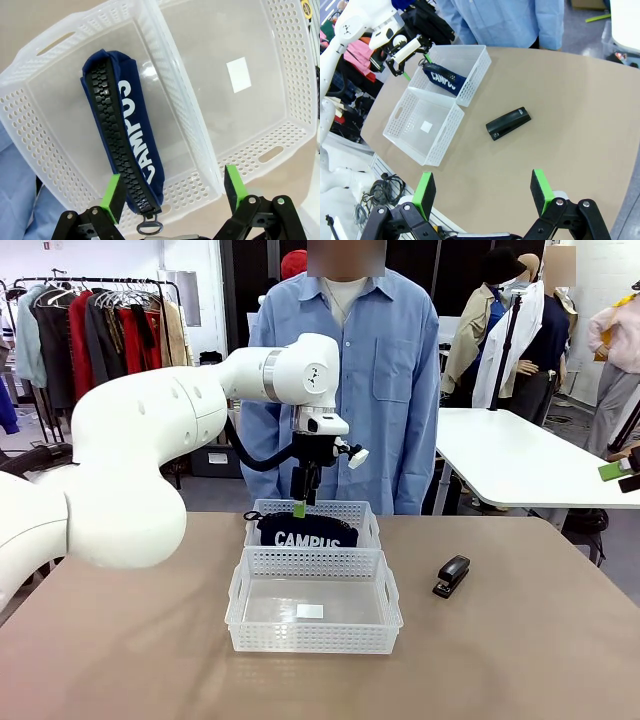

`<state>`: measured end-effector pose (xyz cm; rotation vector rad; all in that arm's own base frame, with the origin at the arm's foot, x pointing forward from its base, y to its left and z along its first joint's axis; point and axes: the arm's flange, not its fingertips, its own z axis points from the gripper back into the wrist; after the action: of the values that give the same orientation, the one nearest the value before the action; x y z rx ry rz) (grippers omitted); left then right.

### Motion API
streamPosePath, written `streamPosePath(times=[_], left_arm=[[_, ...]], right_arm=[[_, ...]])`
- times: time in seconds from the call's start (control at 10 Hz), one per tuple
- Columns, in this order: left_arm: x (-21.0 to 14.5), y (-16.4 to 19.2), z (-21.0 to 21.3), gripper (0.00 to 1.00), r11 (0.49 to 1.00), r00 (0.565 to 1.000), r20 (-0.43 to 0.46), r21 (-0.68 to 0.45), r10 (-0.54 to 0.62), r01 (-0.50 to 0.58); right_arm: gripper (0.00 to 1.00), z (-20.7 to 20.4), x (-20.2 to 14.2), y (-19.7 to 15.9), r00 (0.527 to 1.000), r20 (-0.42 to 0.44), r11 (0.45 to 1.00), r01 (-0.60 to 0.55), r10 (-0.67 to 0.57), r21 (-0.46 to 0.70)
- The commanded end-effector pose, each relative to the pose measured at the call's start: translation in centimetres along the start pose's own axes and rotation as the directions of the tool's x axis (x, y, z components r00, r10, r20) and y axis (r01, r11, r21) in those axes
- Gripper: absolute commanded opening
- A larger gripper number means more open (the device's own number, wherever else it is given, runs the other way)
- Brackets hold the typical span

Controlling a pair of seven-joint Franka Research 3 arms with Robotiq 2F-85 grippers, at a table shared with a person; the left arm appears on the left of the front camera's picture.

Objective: Distribute items into two baskets.
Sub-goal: Pick up the Stapler that the person points to.

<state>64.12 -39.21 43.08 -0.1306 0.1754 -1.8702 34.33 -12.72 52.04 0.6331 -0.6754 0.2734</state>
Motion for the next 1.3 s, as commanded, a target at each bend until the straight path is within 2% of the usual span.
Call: streamPosePath(times=[0.0,0.9,1.2], left_arm=[[-0.1,0.0,0.1,1.00,1.000,1.000,-0.004,0.004,0.002,-0.002],[0.0,0.0,0.0,1.00,1.000,1.000,0.000,0.000,0.000,0.000],[-3.1,-5.7,2.1,1.00,0.997,0.996,0.049,0.031,0.070,-0.071]], right_arm=[[1.00,0.0,0.3,-0.1,1.000,0.028,1.000,-0.006,0.005,0.026],[1.00,0.0,0.3,-0.1,1.000,0.028,1.000,-0.006,0.005,0.026],[1.00,0.0,0.3,-0.1,1.000,0.028,1.000,-0.006,0.005,0.026]])
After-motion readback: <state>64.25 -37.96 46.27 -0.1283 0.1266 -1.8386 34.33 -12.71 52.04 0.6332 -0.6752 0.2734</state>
